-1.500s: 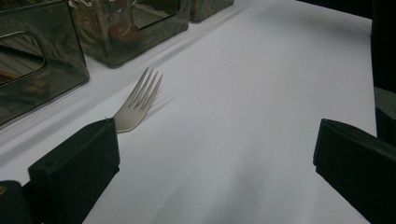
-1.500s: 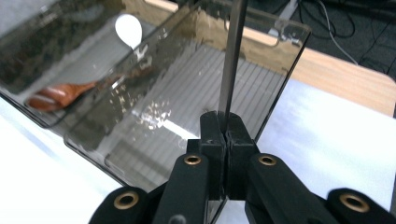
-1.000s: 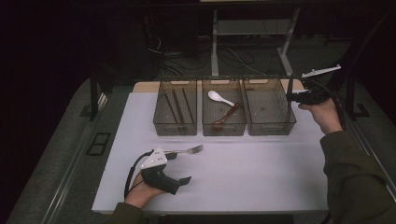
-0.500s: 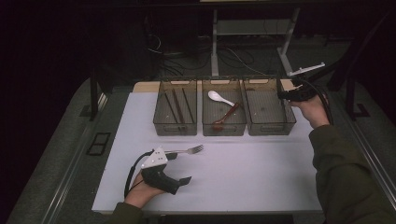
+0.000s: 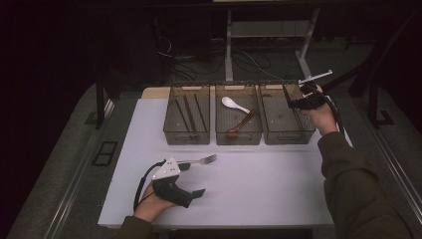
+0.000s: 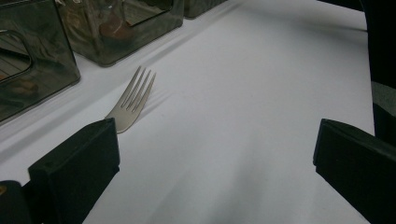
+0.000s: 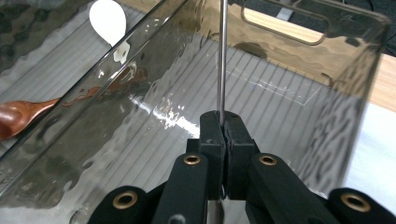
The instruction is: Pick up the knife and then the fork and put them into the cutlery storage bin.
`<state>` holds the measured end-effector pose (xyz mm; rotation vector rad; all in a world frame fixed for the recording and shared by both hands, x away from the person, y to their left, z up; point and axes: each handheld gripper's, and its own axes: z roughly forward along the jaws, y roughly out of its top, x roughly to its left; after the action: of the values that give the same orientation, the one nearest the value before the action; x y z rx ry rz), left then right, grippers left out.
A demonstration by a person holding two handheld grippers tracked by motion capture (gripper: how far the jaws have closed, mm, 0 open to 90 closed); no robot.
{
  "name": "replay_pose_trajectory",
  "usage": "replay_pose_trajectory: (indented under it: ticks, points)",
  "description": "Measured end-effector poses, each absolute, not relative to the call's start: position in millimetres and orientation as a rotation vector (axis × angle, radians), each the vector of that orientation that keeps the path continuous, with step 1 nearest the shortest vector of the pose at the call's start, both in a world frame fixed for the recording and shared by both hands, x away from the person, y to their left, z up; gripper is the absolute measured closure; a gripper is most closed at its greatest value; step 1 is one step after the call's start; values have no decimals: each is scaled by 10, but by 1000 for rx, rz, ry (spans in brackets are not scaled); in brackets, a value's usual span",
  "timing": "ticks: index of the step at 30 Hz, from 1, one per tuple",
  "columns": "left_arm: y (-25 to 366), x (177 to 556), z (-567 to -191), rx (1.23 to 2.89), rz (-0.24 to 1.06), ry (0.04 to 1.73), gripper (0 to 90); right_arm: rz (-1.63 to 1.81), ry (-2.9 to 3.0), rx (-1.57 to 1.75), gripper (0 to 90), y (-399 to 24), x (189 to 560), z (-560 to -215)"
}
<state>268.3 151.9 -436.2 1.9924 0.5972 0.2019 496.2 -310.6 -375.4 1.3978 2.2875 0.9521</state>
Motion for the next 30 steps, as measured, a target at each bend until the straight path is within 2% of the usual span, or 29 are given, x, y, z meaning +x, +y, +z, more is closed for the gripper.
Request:
replay_pose_trajectory:
  ticks: [7,13,22,30]
  points:
    - [1517,2681,-4360,1995,202,593,0,892,2318,1385,858,-2944,5026,-3889]
    - [1518,2682,-4359,1996,202,592,0,872,2320,1403,754,-2958,5034,-3926]
    - [1513,2683,-4363,2001,204,591,0,1038,2279,1436,538,-3072,4910,-3795]
    - [1510,2686,-4369,2006,204,592,0,1212,2287,1372,430,-3106,4629,-3627]
